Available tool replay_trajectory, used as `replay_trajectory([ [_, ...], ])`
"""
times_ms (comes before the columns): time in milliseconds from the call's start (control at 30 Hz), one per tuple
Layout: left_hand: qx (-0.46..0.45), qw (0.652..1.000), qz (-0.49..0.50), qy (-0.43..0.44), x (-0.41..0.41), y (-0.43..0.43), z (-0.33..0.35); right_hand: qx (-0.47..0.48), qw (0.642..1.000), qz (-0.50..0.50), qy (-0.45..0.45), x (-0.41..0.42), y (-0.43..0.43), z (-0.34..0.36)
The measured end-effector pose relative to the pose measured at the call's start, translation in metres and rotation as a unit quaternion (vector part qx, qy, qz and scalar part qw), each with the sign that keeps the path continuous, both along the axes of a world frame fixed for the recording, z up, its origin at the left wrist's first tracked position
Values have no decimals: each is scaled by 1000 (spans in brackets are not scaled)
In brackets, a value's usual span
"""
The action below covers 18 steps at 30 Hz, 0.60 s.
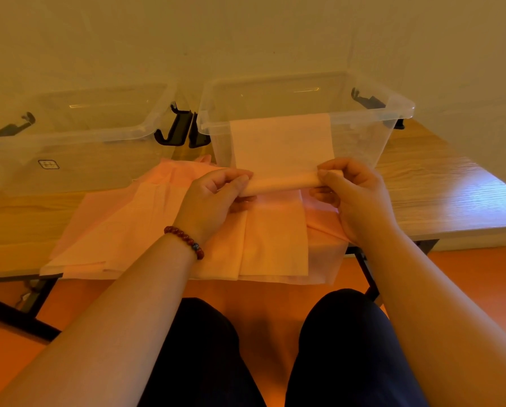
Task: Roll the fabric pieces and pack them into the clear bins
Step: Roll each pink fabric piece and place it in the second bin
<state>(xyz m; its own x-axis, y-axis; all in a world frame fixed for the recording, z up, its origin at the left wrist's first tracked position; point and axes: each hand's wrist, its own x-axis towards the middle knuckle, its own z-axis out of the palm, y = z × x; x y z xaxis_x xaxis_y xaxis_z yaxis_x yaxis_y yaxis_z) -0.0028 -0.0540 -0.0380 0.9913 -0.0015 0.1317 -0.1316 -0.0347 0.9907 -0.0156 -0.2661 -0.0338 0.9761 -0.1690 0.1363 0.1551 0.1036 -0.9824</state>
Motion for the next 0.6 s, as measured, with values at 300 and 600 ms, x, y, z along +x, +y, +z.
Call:
replay_trajectory([
  [300,-3,1000,-4,9,-1,0,1,-40,998,-47,6,3,2,-2],
  [600,6,1000,29,2,-3,-3,3,-5,1000,23,5,6,-3,-6],
])
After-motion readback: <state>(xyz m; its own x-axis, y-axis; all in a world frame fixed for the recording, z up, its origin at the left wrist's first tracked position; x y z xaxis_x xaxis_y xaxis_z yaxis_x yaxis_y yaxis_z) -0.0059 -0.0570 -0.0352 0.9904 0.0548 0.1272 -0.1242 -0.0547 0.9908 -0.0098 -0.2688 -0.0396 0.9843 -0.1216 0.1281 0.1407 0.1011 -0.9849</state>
